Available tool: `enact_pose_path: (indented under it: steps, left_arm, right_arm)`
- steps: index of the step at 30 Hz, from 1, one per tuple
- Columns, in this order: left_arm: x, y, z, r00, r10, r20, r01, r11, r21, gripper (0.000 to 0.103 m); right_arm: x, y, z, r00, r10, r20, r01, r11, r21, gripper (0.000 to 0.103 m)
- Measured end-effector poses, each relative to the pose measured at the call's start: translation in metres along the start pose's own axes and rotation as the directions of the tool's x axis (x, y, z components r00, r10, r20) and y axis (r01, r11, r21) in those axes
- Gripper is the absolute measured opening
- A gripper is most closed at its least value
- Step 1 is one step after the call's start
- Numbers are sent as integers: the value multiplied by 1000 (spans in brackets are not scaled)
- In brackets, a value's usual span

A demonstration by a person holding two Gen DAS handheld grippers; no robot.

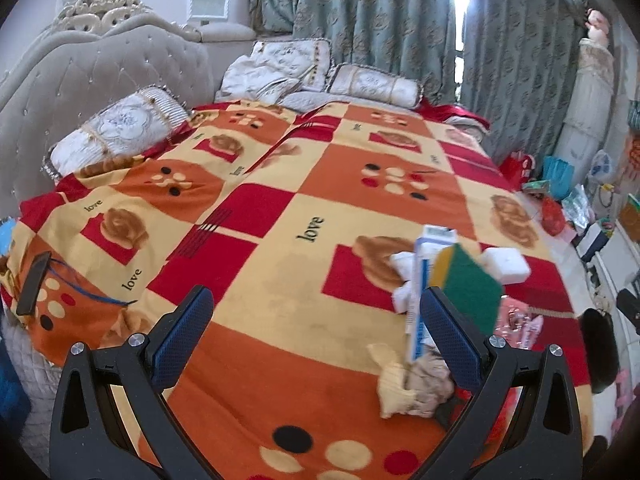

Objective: Collect trash
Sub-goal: 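Move both tools over the trash pile on the blanket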

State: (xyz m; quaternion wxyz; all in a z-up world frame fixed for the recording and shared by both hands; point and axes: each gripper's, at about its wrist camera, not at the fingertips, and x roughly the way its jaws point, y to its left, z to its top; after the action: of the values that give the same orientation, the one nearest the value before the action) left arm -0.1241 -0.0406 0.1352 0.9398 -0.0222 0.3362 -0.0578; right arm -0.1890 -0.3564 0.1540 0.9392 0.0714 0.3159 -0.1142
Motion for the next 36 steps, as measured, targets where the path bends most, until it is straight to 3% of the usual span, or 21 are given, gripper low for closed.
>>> enact_pose_path:
  steps: [12,36]
  left_arm:
    - [-32,-32,4,995,-12,99,8,999,42,103]
    - [-42,-49,12,987,-26,159,16,998,64,103]
  right_arm:
    - [-20,19,9,998,26,65,-24,999,-34,103]
    - [-25,21,12,995,54,88,-50,998,-49,103]
